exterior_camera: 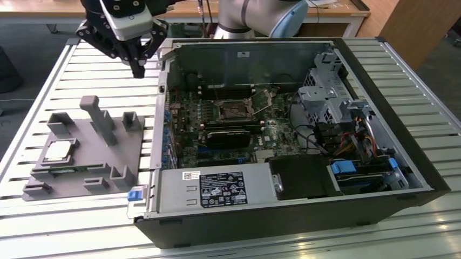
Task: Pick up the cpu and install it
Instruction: 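Reach for the cpu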
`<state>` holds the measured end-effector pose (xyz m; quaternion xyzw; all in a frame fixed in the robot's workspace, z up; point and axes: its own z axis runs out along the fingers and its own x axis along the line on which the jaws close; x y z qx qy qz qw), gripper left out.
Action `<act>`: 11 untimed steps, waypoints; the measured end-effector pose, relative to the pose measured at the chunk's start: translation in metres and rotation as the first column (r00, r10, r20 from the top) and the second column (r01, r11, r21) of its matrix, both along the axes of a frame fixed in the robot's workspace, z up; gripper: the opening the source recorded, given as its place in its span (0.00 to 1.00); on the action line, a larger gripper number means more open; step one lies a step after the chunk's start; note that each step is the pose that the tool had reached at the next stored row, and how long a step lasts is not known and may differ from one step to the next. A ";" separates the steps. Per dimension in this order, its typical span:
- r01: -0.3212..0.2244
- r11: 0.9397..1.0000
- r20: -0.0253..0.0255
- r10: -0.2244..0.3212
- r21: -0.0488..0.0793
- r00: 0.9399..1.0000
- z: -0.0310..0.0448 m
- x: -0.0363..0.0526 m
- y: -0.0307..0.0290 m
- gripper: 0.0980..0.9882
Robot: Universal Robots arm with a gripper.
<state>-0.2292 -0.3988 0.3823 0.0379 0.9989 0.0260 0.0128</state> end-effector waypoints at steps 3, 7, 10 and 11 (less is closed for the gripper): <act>0.000 1.000 0.000 0.000 0.000 1.000 -0.0001 -0.0010 0.0000 0.01; 0.000 1.000 0.000 0.000 0.000 1.000 -0.0003 -0.0022 0.0000 0.01; 0.000 1.000 0.000 0.000 0.000 1.000 -0.0003 -0.0031 0.0000 0.01; 0.000 1.000 0.000 0.000 0.000 1.000 -0.0004 -0.0034 0.0000 0.01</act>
